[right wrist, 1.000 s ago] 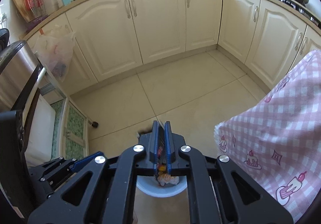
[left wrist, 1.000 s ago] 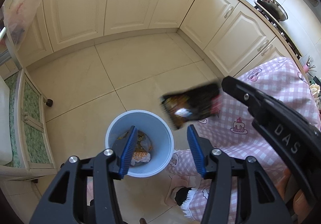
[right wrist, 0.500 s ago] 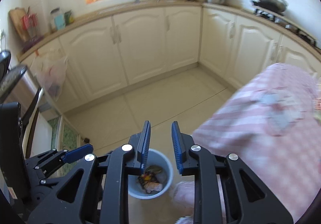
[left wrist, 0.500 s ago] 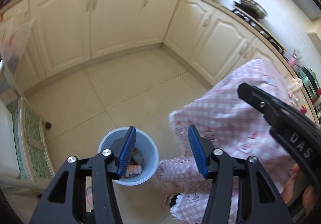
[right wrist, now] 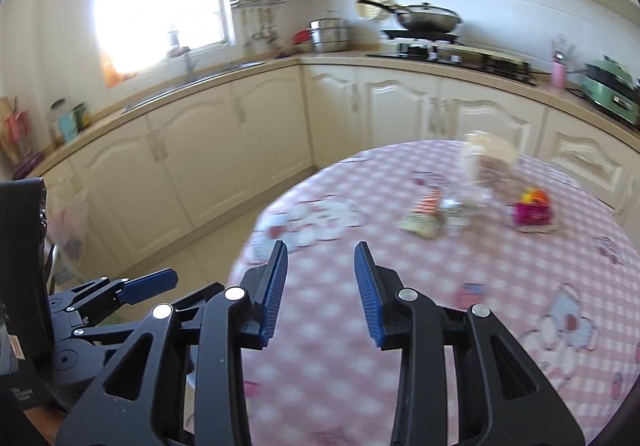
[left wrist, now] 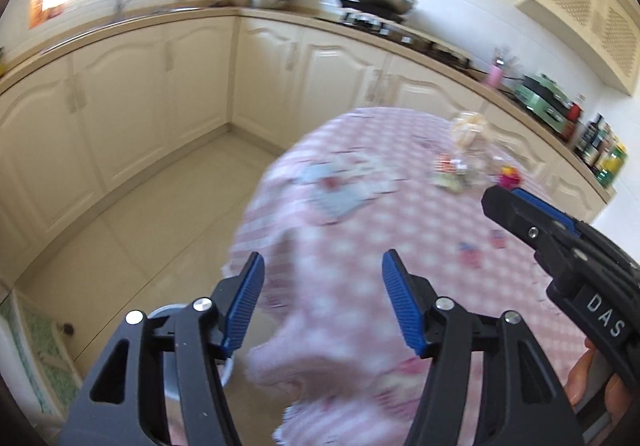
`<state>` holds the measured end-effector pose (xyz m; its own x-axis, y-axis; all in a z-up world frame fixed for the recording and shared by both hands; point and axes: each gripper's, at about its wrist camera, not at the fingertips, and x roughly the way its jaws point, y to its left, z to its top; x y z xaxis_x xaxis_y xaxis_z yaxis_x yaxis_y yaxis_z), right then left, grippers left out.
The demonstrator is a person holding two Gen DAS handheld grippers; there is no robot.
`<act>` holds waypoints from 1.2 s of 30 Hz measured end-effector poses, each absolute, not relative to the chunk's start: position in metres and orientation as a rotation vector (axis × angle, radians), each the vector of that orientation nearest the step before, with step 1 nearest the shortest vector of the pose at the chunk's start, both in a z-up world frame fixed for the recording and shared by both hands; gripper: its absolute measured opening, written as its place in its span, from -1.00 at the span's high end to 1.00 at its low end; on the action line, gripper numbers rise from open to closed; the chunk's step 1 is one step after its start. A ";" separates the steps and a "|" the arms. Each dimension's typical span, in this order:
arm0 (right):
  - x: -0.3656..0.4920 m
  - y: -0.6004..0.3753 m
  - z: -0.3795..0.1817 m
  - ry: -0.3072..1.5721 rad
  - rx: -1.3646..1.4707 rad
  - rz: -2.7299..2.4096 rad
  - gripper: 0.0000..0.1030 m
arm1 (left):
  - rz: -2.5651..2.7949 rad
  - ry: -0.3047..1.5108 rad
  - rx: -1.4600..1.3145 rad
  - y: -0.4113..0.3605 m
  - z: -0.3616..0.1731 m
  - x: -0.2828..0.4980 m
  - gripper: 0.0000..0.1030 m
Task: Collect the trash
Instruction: 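Move the left gripper to the red-white sauce packet while the right moves to the pink candy bag, then grasp the sauce packet with the left gripper while the right grasps the pink candy bag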
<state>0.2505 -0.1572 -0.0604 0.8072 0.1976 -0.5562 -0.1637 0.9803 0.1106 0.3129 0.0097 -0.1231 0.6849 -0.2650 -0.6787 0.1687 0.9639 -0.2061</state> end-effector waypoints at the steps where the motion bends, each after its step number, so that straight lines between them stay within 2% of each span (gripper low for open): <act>1: 0.250 -0.174 -0.059 0.598 0.066 0.167 0.32 | -0.261 0.780 -0.118 -0.002 -0.121 0.315 -0.19; 15: 0.287 -0.315 -0.080 0.664 0.140 -0.048 0.14 | -0.398 0.844 0.026 -0.128 -0.130 0.400 -0.19; 27: 0.340 -0.354 -0.101 0.744 0.157 -0.078 -0.28 | -0.384 0.897 0.161 -0.164 -0.156 0.467 -0.18; 29: 0.350 -0.355 -0.104 0.761 0.166 -0.073 -0.31 | -0.387 0.900 0.167 -0.168 -0.158 0.472 -0.06; 31: 0.358 -0.356 -0.107 0.770 0.178 -0.071 -0.36 | -0.400 0.891 0.170 -0.169 -0.157 0.474 0.50; 36: 0.377 -0.357 -0.111 0.789 0.196 -0.090 -0.40 | -0.409 0.884 0.143 -0.164 -0.155 0.476 0.75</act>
